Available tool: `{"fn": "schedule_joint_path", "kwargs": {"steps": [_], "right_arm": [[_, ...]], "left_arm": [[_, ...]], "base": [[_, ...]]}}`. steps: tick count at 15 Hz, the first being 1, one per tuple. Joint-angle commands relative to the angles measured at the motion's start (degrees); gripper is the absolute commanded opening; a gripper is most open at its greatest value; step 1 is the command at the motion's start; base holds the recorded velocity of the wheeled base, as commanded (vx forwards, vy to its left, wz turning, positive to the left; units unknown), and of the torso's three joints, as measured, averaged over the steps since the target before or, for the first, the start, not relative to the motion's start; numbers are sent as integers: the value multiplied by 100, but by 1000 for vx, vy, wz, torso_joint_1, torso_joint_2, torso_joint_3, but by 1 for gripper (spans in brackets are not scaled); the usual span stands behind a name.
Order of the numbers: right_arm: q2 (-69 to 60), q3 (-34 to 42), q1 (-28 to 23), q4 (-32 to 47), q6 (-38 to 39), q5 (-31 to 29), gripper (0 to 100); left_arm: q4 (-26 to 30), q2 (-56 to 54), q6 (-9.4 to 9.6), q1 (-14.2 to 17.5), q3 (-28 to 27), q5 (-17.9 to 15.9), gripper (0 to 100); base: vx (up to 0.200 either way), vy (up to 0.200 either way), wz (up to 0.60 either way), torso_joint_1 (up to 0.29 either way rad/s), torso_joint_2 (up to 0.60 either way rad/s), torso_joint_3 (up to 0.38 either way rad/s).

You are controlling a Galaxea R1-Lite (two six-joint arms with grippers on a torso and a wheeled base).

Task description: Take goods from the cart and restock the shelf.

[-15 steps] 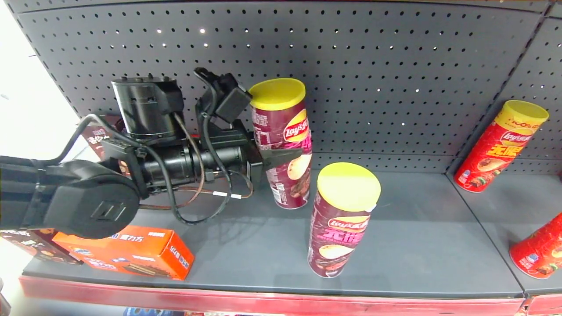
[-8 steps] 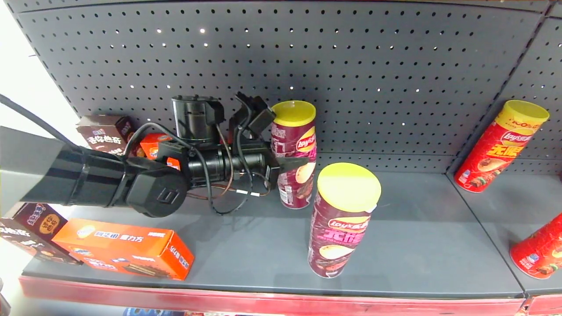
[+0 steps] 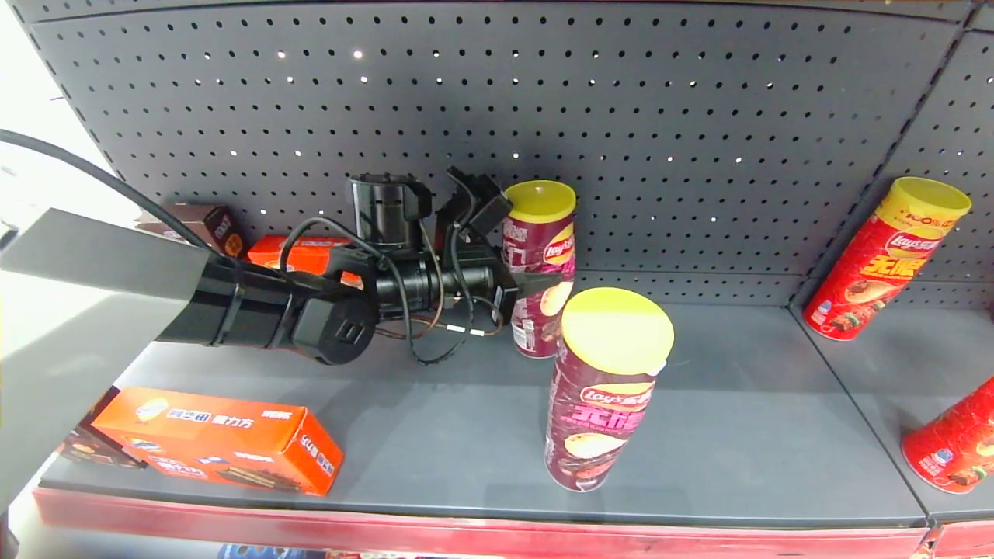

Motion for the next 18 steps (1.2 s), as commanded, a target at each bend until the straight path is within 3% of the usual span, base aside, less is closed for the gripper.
{"fn": "schedule_joint_path", "kwargs": {"steps": [1, 2, 6, 9, 11, 13, 18], "right_arm": [[15, 0, 4, 0, 7, 0, 100], [15, 0, 4, 0, 7, 0, 100], [15, 0, 4, 0, 7, 0, 100], [15, 0, 4, 0, -2, 0, 100], [15, 0, 4, 0, 7, 0, 100], [15, 0, 4, 0, -2, 0, 100], [15, 0, 4, 0, -2, 0, 100]], "left_arm": [[-1, 105, 10, -3, -26, 4, 0], [-1, 114, 63, 6, -26, 13, 100], [43, 43, 98, 41, 61, 83, 100], [939, -581, 142, 85, 193, 329, 100], [1177, -994, 151, 173, 510, 558, 100], [1177, -1134, 265, 103, 808, 1437, 100], [1177, -1231, 326, 77, 914, 2087, 100]], "base": [[0, 0, 0, 0, 0, 0], [0, 0, 0, 0, 0, 0], [0, 0, 0, 0, 0, 0], [0, 0, 0, 0, 0, 0], [0, 0, 0, 0, 0, 0], [0, 0, 0, 0, 0, 0], [0, 0, 0, 0, 0, 0]]}}
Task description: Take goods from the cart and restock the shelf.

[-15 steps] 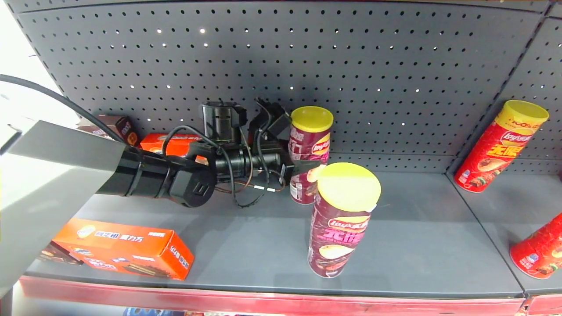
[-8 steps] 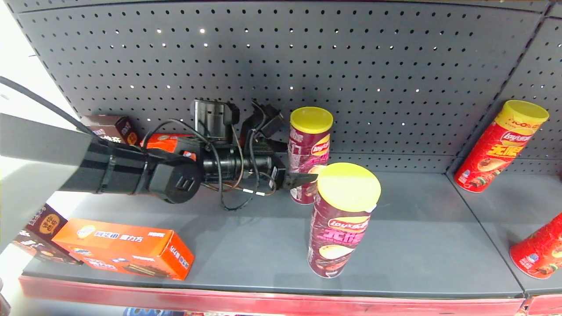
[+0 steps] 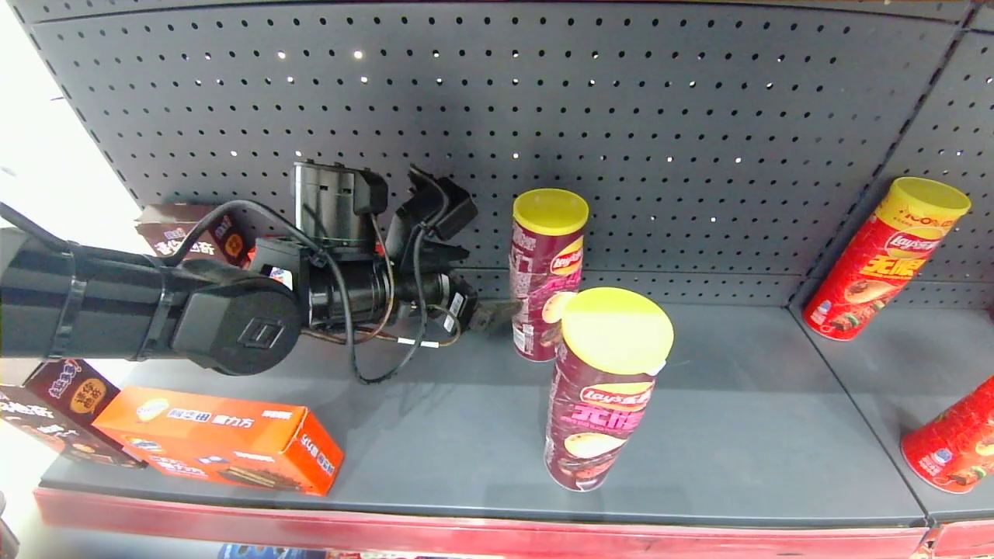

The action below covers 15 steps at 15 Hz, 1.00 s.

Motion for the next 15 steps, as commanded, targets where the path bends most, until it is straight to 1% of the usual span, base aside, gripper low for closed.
{"fn": "schedule_joint_path", "kwargs": {"steps": [1, 4, 7, 9, 12, 15], "right_arm": [[13, 0, 4, 0, -2, 0, 100], [13, 0, 4, 0, -2, 0, 100], [13, 0, 4, 0, -2, 0, 100], [13, 0, 4, 0, -2, 0, 100], [13, 0, 4, 0, -2, 0, 100], [13, 0, 4, 0, -2, 0, 100]], "left_arm": [[-8, -62, -8, -2, -17, 135, 100], [-17, -53, -43, 25, -17, 416, 100], [-17, 0, -87, 42, -132, 662, 100], [-17, 96, -149, 42, -290, 821, 100], [-61, 237, -149, 25, -343, 1023, 100], [-70, 369, -149, 16, -448, 1119, 100]], "base": [[0, 0, 0, 0, 0, 0], [0, 0, 0, 0, 0, 0], [0, 0, 0, 0, 0, 0], [0, 0, 0, 0, 0, 0], [0, 0, 0, 0, 0, 0], [0, 0, 0, 0, 0, 0]]}}
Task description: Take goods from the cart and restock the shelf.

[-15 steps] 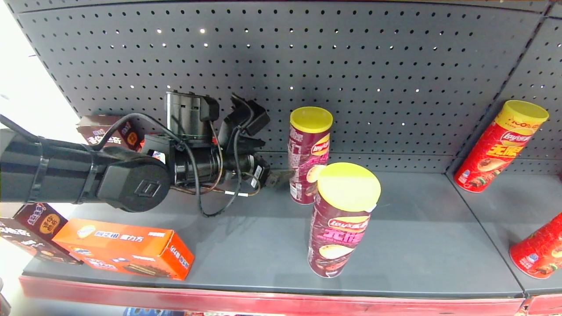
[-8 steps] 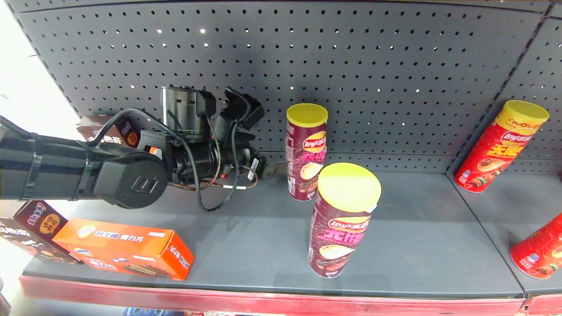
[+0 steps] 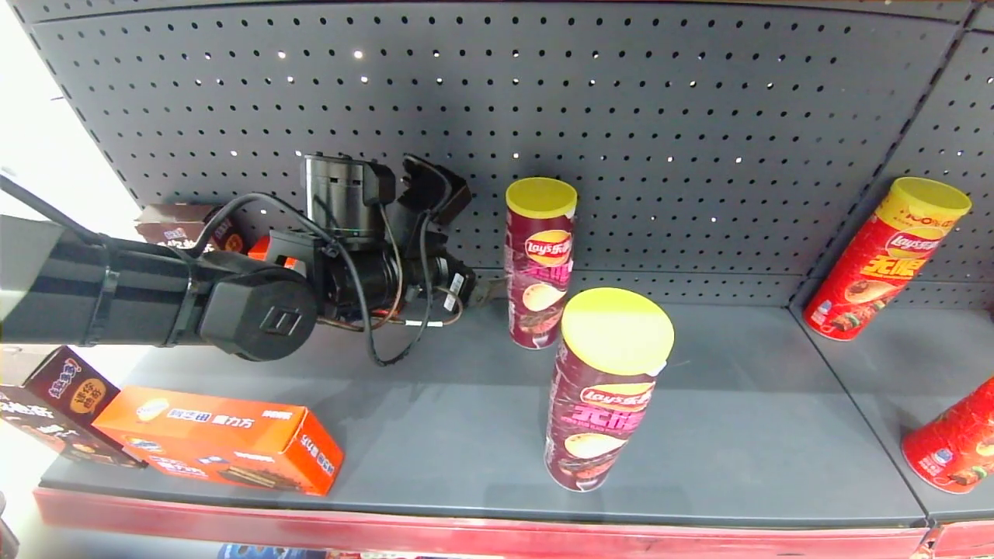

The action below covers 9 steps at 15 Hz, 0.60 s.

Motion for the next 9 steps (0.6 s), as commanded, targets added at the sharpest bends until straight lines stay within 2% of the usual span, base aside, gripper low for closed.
{"fn": "schedule_joint_path", "kwargs": {"steps": [1, 4, 7, 9], "right_arm": [[10, 0, 1, 0, -2, 0, 100], [10, 0, 1, 0, -2, 0, 100], [10, 0, 1, 0, -2, 0, 100], [10, 0, 1, 0, -2, 0, 100]], "left_arm": [[1, 224, -4, -6, -198, 82, 100], [1, 391, -12, -6, -391, 179, 100], [-34, 171, -4, 38, -40, 460, 100], [-166, 65, -4, 117, 145, 513, 100]], "base": [[0, 0, 0, 0, 0, 0], [0, 0, 0, 0, 0, 0], [0, 0, 0, 0, 0, 0], [0, 0, 0, 0, 0, 0]]}}
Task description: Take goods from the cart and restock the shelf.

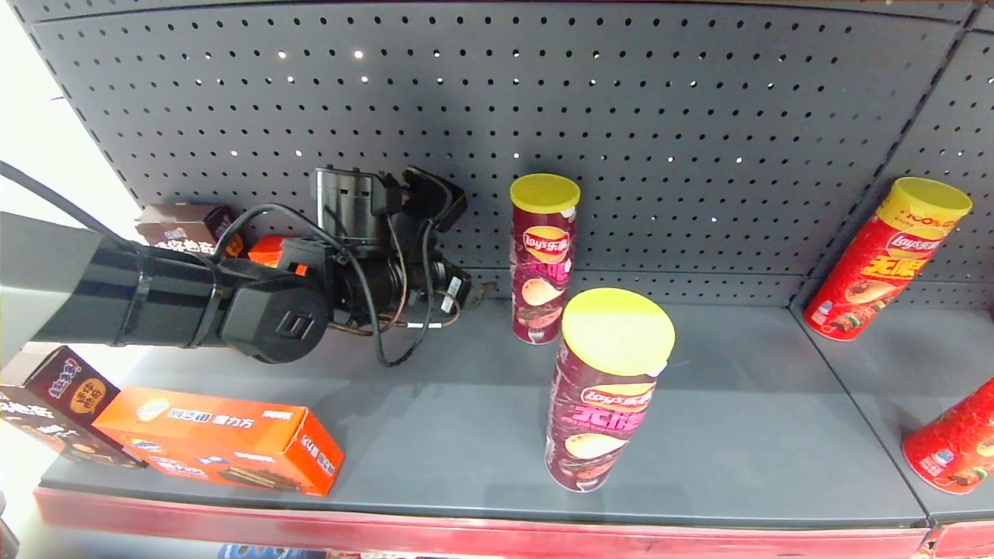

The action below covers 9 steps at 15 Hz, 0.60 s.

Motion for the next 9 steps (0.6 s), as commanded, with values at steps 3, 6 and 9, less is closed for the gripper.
{"fn": "schedule_joint_path", "kwargs": {"steps": [3, 6, 9], "right_arm": [[10, 0, 4, 0, -5, 0, 100], [10, 0, 4, 0, -5, 0, 100], [10, 0, 4, 0, -5, 0, 100]], "left_arm": [[-245, -37, 10, 73, 84, 22, 100], [-253, 121, 10, 64, 67, 22, 100], [-253, 279, 10, -41, 5, 22, 100]], "base": [[0, 0, 0, 0, 0, 0], [0, 0, 0, 0, 0, 0], [0, 0, 0, 0, 0, 0]]}}
